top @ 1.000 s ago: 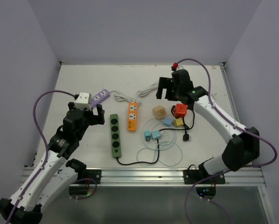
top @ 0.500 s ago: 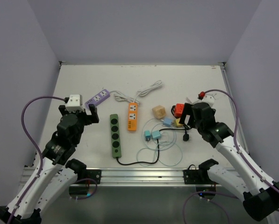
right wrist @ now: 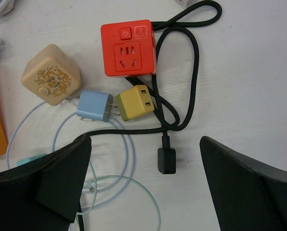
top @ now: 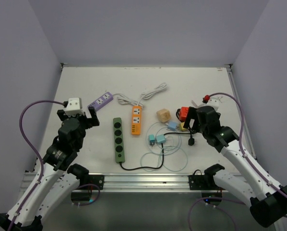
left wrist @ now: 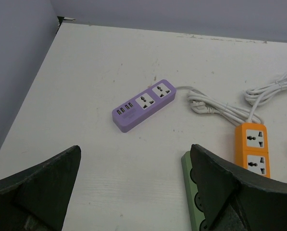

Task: Pull the plug off the socket

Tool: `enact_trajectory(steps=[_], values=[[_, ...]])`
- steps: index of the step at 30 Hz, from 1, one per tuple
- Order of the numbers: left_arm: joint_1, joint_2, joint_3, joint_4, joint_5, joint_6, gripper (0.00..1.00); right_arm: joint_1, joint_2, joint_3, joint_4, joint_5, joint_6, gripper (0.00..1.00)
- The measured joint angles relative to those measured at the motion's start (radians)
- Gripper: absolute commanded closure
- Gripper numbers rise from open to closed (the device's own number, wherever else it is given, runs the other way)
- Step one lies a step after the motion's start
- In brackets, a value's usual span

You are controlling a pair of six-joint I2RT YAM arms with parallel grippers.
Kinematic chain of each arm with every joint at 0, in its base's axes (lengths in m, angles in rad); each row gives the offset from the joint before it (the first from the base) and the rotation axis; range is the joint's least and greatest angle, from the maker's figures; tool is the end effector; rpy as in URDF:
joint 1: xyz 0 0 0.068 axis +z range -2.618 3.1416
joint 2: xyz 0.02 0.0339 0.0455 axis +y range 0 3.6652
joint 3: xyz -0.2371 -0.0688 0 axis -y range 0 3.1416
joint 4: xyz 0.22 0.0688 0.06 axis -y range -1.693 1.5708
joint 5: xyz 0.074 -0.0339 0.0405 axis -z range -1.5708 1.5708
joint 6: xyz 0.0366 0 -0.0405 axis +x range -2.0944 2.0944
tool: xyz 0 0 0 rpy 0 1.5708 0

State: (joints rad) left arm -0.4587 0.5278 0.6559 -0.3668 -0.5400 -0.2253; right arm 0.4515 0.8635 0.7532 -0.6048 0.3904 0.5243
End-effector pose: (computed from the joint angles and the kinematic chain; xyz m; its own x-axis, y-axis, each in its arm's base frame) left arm 0.1232 -0.0398 0.2956 -0.1914 -0.1192 -0.9742 -0.1138 0.9886 -0.0986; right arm 0.1614 0.0628 0.2584 -0.5833 0.2317 -0.7785 0.1699 0.9721 0.1620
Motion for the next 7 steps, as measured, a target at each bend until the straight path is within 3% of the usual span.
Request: enact_trajectory(steps=[7], values=[[0.0, 0.003, 0.0, 0.0, -0.025, 0.0, 0.0, 0.0, 0.016, 0.004, -0.002, -0.019, -0.005, 0.01]])
